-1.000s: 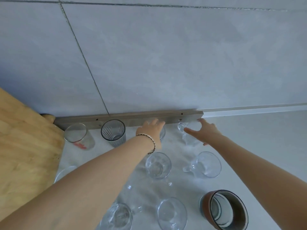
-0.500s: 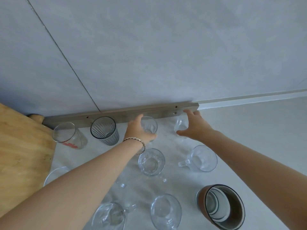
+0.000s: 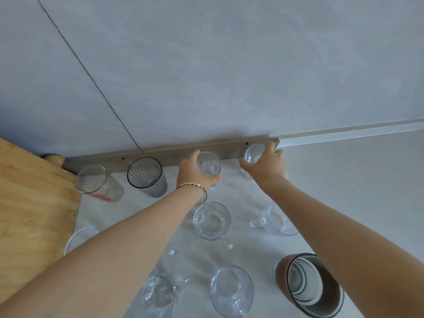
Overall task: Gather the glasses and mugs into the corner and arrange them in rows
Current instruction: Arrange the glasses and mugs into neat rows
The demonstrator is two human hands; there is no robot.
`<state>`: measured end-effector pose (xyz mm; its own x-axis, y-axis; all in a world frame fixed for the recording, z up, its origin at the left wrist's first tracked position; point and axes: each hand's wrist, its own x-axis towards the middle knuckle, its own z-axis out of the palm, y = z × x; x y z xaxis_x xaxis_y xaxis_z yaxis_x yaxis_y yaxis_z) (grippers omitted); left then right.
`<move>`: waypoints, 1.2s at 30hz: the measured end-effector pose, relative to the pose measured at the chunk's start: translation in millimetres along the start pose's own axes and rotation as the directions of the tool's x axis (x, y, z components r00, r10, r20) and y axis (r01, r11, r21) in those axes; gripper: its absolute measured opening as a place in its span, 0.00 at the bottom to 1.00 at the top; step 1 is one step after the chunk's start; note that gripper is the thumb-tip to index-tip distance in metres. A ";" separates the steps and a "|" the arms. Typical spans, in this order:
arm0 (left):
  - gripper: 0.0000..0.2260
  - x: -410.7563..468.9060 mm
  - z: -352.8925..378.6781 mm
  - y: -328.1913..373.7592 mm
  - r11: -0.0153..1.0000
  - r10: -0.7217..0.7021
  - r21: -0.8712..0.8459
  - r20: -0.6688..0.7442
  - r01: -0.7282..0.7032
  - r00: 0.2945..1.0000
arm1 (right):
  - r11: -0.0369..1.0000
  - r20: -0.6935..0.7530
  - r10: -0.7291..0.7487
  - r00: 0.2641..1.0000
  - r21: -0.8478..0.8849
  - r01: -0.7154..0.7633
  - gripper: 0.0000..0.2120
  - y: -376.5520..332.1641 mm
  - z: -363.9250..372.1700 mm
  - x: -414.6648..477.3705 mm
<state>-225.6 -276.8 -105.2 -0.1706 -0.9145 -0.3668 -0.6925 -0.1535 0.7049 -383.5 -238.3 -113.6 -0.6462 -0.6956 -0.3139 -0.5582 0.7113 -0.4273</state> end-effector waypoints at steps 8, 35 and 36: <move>0.38 -4.2 5.3 6.7 0.994 -0.096 -0.045 -0.030 0.095 0.995 | 0.999 0.045 0.048 0.998 -0.024 -0.047 0.43 -0.6 -4.9 -0.8; 0.43 -115.6 -154.3 -177.0 0.947 -0.242 0.218 0.000 0.236 0.970 | 0.915 0.368 -0.362 0.857 -0.039 0.403 0.40 -88.4 103.8 -196.8; 0.44 -111.5 -153.5 -178.2 0.942 -0.254 0.229 0.010 0.245 0.967 | 0.935 0.329 -0.329 0.885 -0.018 0.354 0.40 -88.0 105.8 -197.5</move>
<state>24.4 -204.9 -96.8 0.0040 -0.8418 -0.5398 -0.8549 -0.2829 0.4349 -151.6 -174.1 -103.7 -0.2175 -0.8828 -0.4163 -0.7602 0.4208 -0.4951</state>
